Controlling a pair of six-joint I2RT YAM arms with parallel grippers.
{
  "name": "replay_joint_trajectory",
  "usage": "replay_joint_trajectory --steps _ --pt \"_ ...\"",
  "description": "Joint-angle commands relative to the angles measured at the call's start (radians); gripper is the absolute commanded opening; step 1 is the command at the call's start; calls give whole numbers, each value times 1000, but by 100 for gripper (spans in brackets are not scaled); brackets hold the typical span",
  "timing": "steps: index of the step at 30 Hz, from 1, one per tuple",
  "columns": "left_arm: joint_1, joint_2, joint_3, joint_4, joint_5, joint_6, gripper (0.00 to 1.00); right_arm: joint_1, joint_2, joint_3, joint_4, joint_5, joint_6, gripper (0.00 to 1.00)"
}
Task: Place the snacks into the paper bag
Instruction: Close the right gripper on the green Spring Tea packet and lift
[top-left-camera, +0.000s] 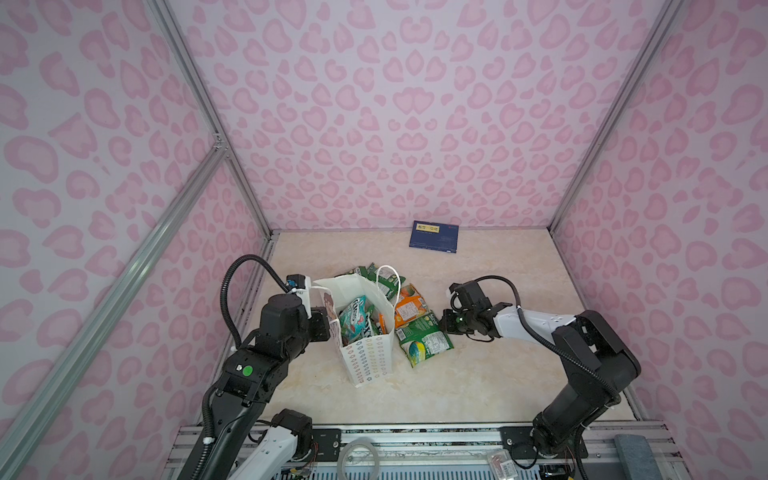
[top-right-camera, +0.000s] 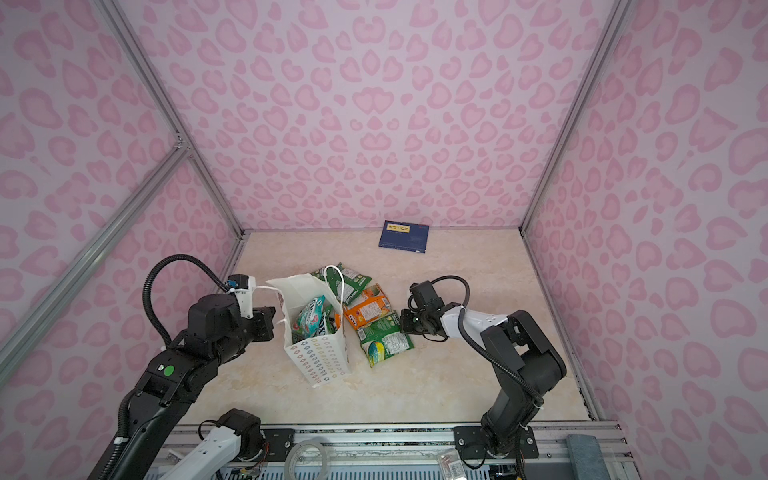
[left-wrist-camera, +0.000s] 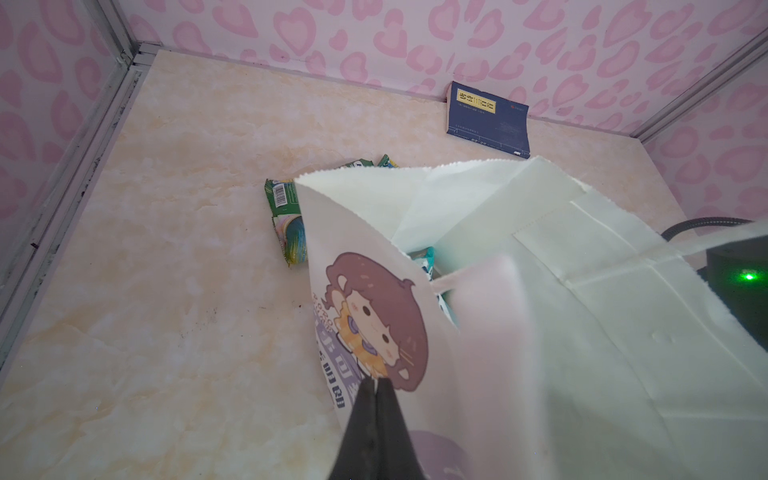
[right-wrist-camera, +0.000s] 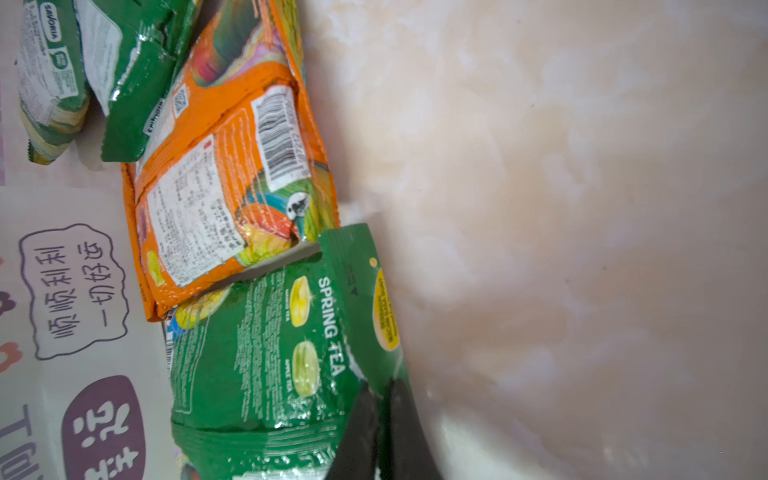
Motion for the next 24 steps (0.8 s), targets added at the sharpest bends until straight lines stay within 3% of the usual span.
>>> replay_joint_trajectory --steps 1,24 --pt "1 0 -1 26 7 7 4 -2 -4 -18 29 -4 10 2" --pt "1 17 -3 33 17 8 5 -2 -286 -26 -17 -78 79 0"
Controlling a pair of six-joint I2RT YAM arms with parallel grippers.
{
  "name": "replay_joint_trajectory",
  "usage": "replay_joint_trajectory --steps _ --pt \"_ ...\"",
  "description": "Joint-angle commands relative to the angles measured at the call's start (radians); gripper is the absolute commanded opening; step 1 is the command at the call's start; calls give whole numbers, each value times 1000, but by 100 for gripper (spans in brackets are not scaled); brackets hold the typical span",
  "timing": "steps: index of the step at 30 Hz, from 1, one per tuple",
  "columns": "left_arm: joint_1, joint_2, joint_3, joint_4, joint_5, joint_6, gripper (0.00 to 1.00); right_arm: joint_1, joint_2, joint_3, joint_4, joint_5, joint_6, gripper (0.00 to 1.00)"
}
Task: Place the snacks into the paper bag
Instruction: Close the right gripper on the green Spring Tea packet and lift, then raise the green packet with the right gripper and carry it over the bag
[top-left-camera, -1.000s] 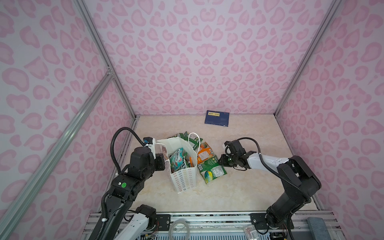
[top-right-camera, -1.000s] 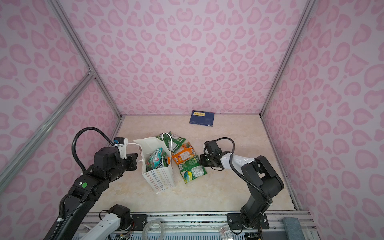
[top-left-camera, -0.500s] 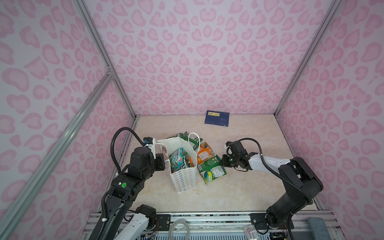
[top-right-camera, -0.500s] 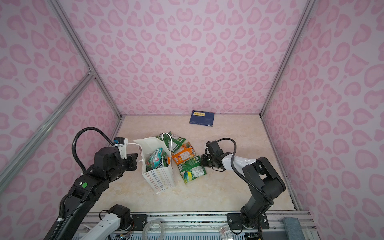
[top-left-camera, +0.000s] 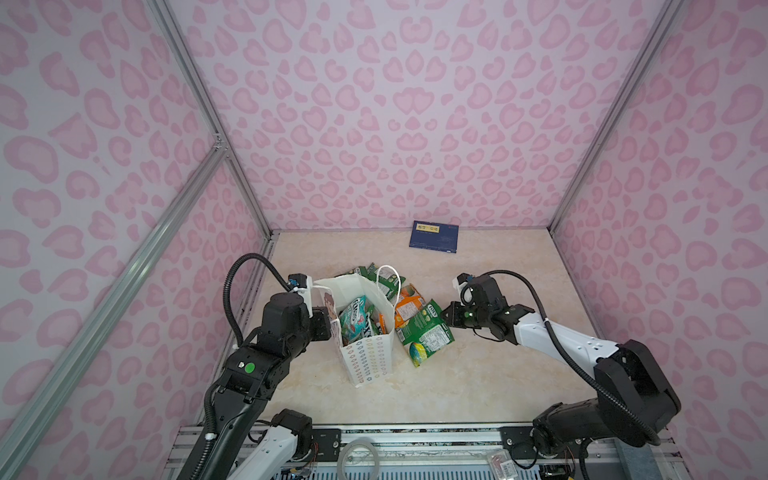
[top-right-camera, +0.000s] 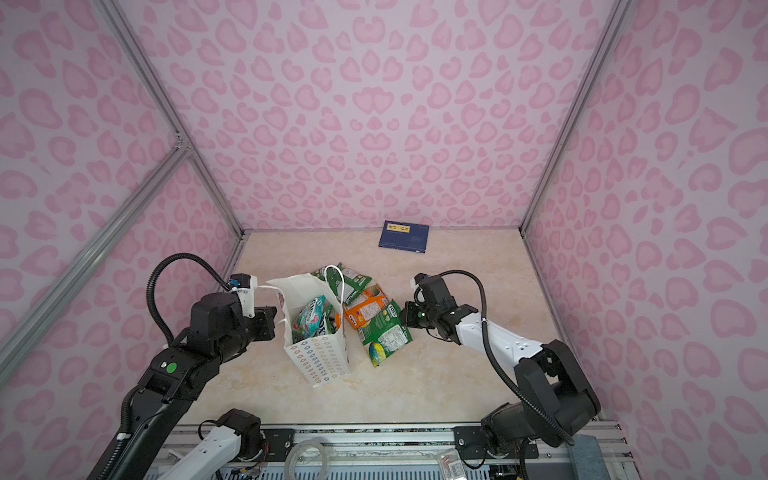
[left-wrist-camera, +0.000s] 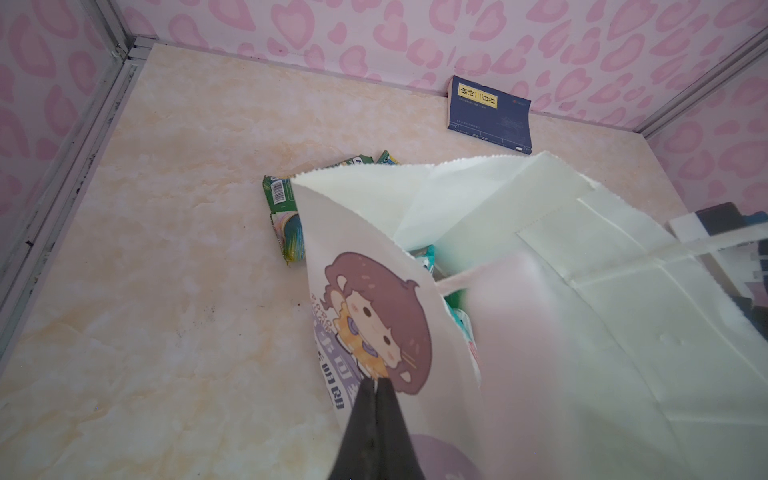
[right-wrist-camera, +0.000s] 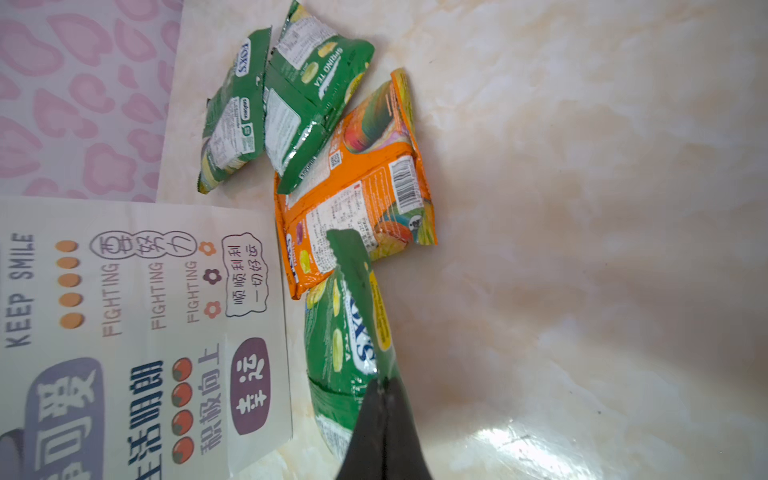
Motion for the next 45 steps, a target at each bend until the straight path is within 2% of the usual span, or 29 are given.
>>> replay_joint_trajectory --steps 1,18,28,32,38,45 --pt "1 0 -2 30 9 7 4 2 -37 1 5 -20 29 0" --pt "1 9 -2 29 8 8 5 2 -293 57 -74 39 58 0" --pt "1 9 -3 30 6 8 5 6 -346 131 -104 45 57 0" --pt "1 16 -2 30 13 7 5 33 -345 210 -116 43 49 0" --pt "0 5 -4 30 2 8 5 134 -322 381 -141 131 4 0" --pt "1 -2 -4 30 5 7 5 209 -193 628 -142 98 -19 0"
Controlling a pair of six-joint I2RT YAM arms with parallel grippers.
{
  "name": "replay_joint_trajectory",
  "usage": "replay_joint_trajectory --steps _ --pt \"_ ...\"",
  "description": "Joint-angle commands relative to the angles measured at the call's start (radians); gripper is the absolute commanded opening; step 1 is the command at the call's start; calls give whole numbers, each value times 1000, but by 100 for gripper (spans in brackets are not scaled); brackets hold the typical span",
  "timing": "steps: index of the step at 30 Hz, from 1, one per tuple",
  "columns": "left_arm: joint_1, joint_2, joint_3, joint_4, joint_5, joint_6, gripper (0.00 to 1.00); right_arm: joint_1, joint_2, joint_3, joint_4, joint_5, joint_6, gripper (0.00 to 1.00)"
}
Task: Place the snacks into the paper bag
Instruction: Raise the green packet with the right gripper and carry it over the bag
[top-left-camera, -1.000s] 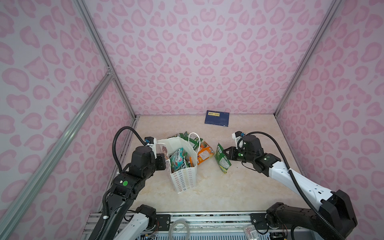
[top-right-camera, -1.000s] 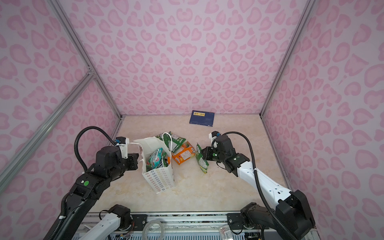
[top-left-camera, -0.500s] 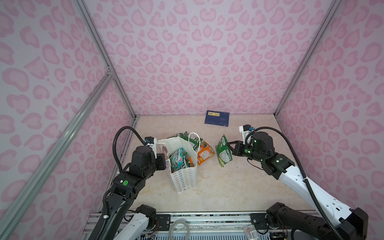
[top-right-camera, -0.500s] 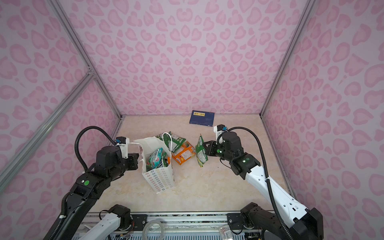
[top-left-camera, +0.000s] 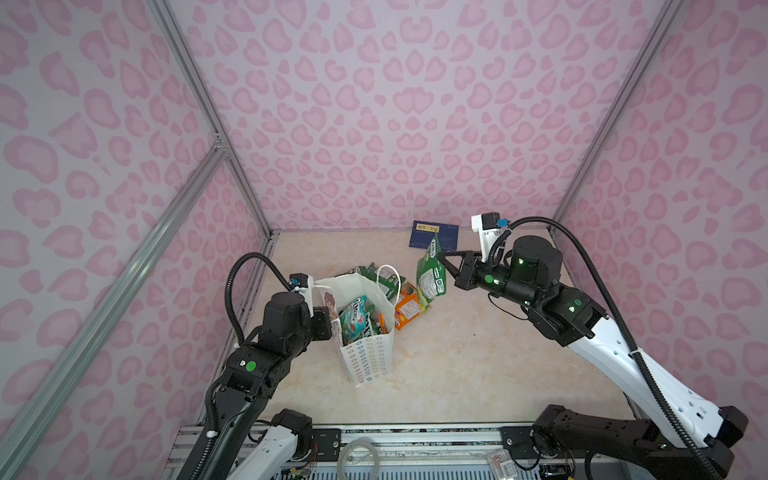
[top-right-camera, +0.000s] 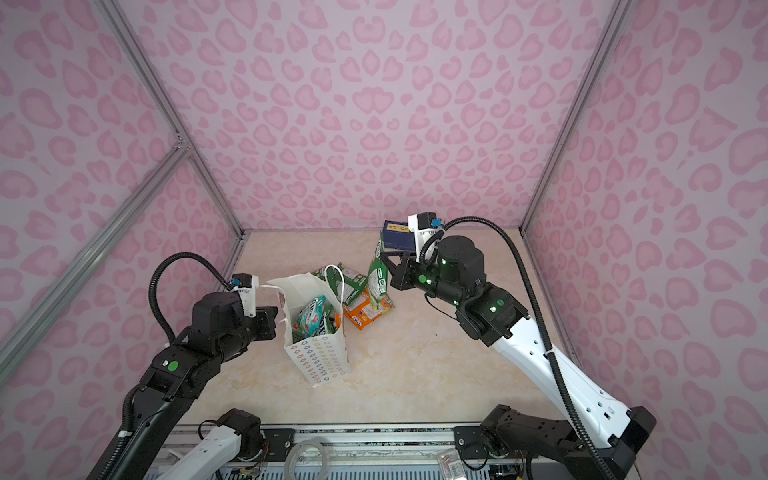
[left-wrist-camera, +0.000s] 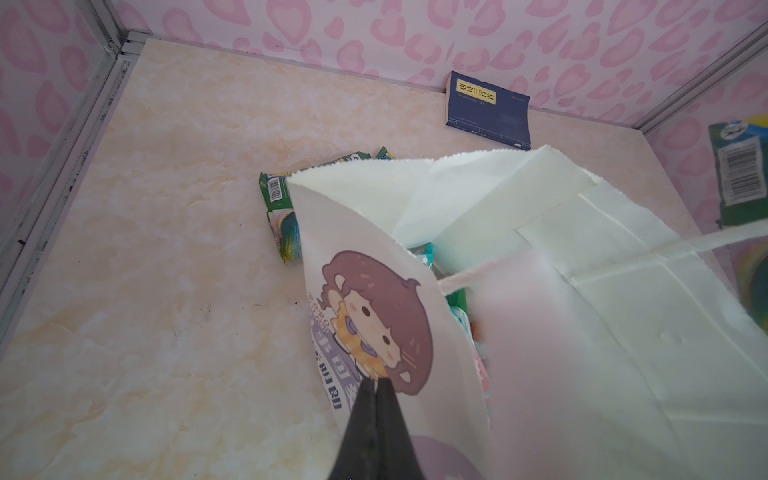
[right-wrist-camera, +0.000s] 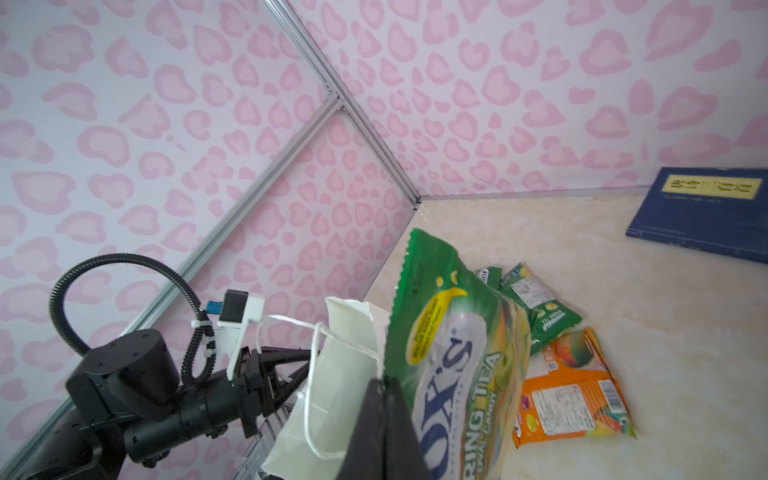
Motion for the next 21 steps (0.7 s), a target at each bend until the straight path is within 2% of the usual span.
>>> replay_joint_trajectory --steps 1,6,12,16,21 --pt "2 -5 -3 25 1 7 5 28 59 99 31 -25 -24 0" --pt "1 -6 -3 25 6 9 5 138 175 349 -5 11 -100 0" --pt "2 -8 -3 25 10 9 5 224 311 581 -39 -9 -150 0" --pt "1 -9 -4 25 4 8 6 250 384 660 -46 -49 -141 0" --pt "1 -11 -4 27 9 9 6 283 433 661 -30 -76 -125 0"
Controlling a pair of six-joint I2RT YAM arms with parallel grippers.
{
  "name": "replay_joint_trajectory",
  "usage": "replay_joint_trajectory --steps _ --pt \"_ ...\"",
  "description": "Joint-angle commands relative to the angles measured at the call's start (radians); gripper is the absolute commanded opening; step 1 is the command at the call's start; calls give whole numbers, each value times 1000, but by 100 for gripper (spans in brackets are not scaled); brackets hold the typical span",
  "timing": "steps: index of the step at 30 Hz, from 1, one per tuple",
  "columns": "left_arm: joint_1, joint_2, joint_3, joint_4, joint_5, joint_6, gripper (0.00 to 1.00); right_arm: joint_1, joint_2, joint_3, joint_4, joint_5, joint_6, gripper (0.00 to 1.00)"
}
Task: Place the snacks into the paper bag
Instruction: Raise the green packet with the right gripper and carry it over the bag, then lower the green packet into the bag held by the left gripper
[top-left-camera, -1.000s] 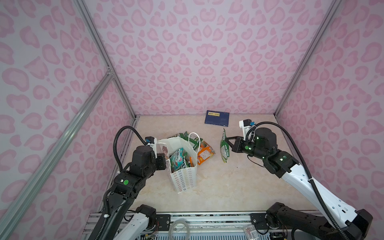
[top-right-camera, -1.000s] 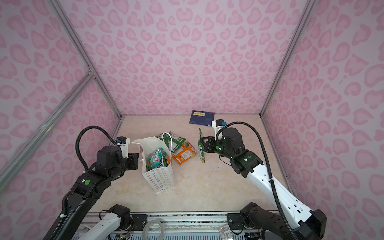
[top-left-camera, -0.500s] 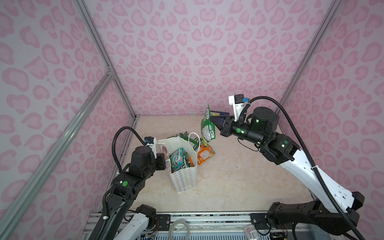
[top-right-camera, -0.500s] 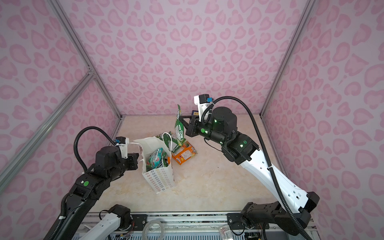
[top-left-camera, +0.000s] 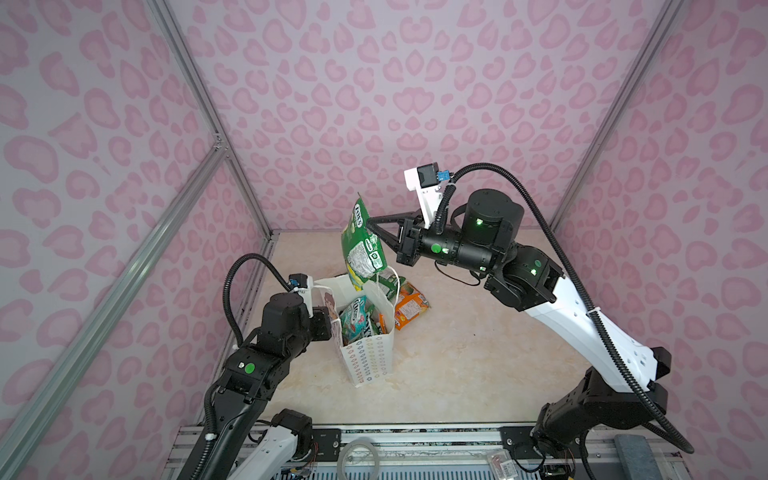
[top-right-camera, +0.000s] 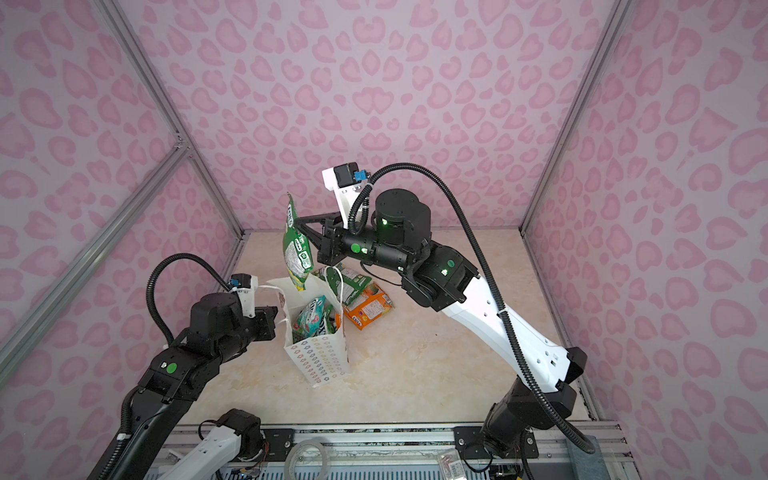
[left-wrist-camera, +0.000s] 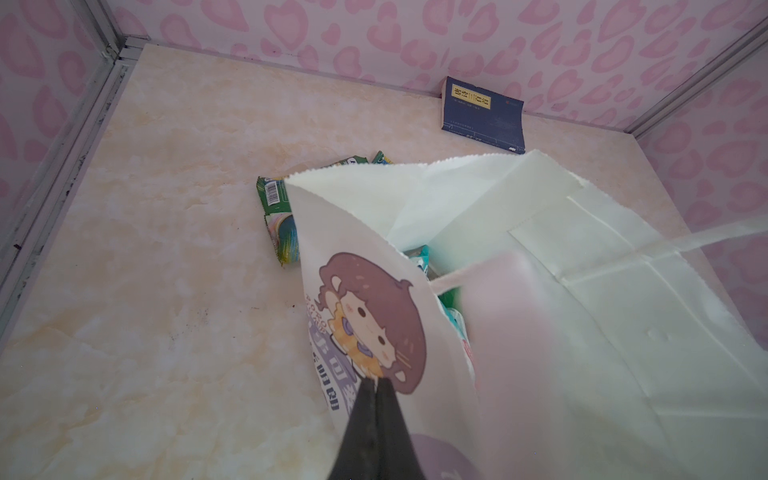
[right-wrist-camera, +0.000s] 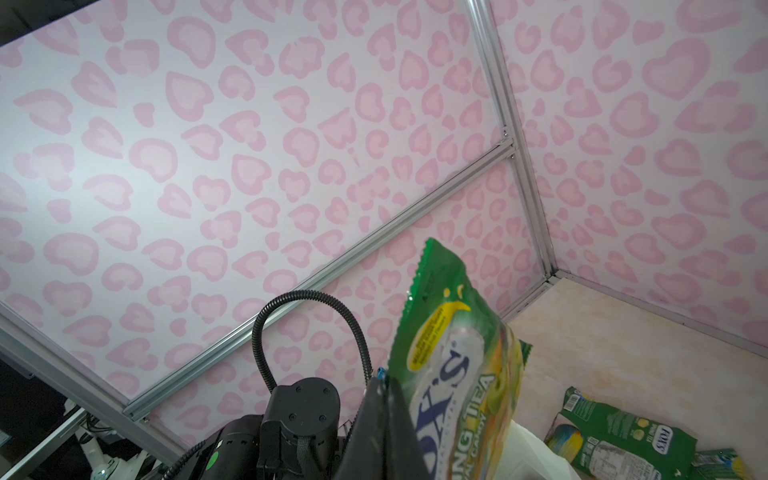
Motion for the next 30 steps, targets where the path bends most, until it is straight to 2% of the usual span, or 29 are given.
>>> replay_joint_trajectory --steps 1,15,30 --pt "1 -2 -3 23 1 9 6 14 20 -8 32 -34 6 0" --pt "8 1 -2 23 14 9 6 18 -27 -339 102 -38 92 0" --pt "8 0 -3 23 6 9 6 20 -49 -463 89 55 80 0"
